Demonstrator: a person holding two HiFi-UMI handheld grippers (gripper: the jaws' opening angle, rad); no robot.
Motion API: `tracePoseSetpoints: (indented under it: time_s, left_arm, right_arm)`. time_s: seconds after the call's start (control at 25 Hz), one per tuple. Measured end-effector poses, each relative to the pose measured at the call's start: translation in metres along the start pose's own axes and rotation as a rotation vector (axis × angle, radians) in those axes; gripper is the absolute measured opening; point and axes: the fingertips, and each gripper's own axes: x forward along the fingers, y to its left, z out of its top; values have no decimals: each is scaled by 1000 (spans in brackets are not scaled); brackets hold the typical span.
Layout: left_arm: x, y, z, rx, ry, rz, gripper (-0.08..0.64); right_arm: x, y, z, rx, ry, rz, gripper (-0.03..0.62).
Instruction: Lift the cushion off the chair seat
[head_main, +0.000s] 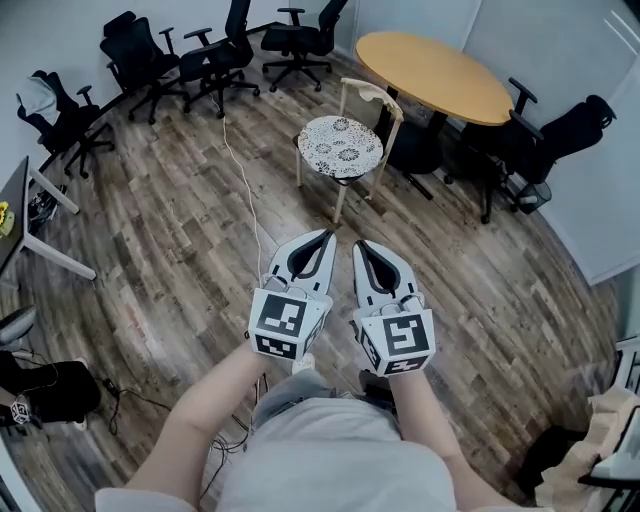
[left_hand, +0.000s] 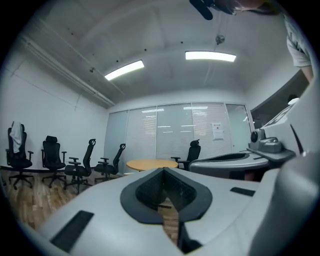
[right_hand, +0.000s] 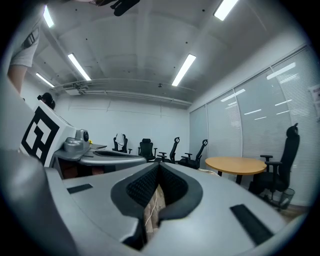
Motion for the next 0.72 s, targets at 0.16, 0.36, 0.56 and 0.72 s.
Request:
tracePoseSetpoints:
  time_s: [0.16, 0.36, 0.56, 0.72]
  left_arm:
    - [15, 28, -4, -8, -10, -1, 4]
    - [38, 55, -1, 9, -12, 1, 3]
    - [59, 76, -1, -32, -17, 38, 3]
    - [84, 92, 1, -52, -27, 59, 3]
  right_arm:
    - [34, -5, -5, 1, 7, -30, 25]
    - [65, -14, -7, 1, 29, -37, 25]
    - [86, -31, -20, 15, 78, -65, 25]
    - [107, -44, -22, 22, 76, -56, 25]
